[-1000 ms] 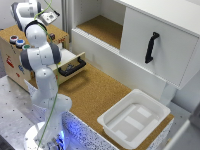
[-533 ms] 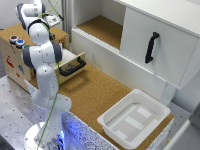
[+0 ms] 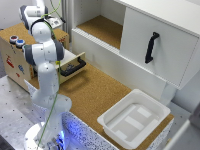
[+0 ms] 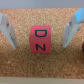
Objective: Grasp the pink block
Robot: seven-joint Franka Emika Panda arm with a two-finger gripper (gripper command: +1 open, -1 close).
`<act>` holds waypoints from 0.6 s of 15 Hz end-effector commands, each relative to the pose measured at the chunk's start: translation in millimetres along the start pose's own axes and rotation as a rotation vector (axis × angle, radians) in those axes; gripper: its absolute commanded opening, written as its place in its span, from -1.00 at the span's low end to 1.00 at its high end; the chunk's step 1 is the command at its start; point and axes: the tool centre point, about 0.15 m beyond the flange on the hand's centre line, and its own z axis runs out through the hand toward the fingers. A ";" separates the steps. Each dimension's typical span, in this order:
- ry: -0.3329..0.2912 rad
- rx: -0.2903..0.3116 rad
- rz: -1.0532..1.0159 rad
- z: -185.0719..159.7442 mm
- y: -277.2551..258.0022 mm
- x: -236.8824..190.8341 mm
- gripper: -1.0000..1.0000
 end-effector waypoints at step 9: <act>-0.048 0.010 -0.080 -15.2 -22.0 15.3 -1.00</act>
